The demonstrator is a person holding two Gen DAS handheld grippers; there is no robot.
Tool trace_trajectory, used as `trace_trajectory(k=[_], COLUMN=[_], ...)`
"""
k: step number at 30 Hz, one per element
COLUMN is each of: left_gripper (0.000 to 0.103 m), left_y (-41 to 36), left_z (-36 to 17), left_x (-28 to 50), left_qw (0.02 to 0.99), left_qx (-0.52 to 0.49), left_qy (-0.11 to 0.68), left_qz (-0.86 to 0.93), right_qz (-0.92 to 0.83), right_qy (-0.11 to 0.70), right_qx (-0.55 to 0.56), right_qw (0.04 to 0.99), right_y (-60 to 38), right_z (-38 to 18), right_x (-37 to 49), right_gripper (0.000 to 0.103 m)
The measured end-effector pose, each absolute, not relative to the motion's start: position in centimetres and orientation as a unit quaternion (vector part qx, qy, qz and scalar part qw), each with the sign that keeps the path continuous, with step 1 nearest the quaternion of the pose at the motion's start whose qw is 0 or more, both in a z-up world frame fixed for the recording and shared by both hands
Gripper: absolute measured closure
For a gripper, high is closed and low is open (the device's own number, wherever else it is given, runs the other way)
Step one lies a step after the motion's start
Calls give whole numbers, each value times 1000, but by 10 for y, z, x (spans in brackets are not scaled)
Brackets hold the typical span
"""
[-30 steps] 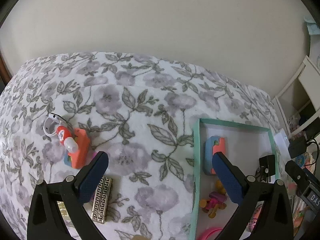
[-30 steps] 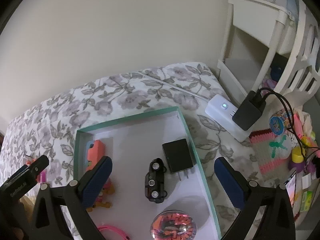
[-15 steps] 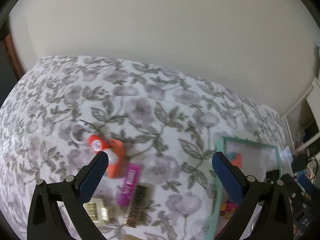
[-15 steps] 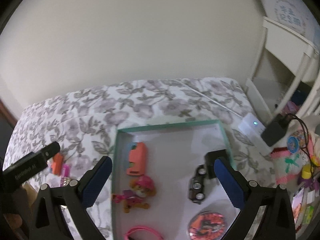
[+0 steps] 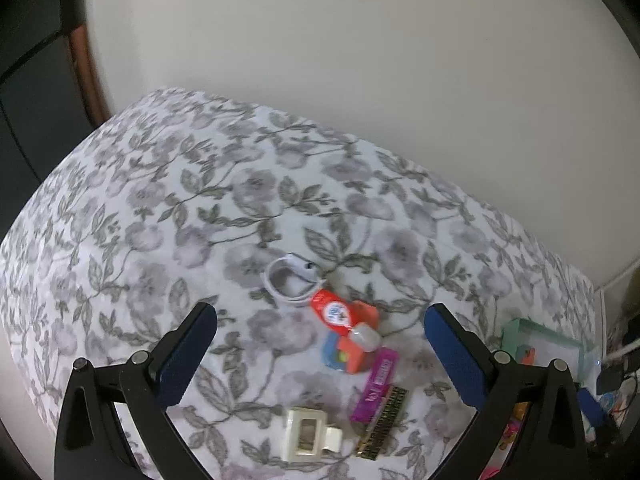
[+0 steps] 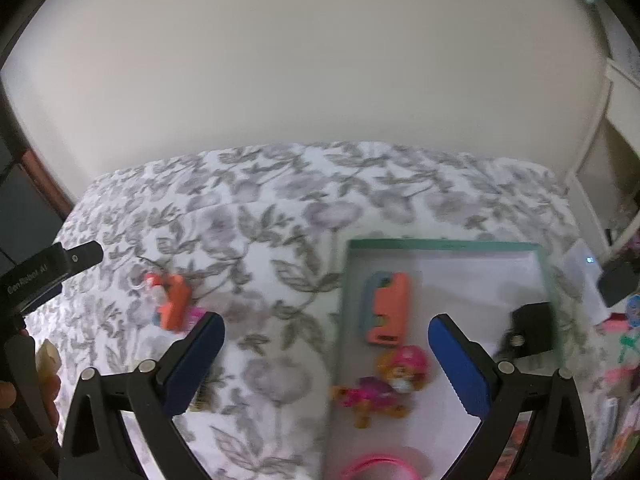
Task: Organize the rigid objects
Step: 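Move both tools back toward the remaining toys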
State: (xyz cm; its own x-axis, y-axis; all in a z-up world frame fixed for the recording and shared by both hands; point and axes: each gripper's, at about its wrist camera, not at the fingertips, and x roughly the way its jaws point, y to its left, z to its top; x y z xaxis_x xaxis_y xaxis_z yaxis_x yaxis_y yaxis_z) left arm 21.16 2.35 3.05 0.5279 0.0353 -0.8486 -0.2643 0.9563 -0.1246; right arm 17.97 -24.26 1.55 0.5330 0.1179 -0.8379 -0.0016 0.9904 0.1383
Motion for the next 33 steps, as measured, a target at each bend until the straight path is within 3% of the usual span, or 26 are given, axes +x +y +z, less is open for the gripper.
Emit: trace_trajectory(k=[33], left_gripper=[0], left_y=[66], left_z=[-49], left_x=[159], left_qw=[780], left_qx=[-177], left_qy=[582], left_qz=[147], right_qz=[140], right_qy=[570], right_qx=[-44], right_qw=[808], right_y=[-112], right_z=[-85], right_x=[169], right_gripper=[1])
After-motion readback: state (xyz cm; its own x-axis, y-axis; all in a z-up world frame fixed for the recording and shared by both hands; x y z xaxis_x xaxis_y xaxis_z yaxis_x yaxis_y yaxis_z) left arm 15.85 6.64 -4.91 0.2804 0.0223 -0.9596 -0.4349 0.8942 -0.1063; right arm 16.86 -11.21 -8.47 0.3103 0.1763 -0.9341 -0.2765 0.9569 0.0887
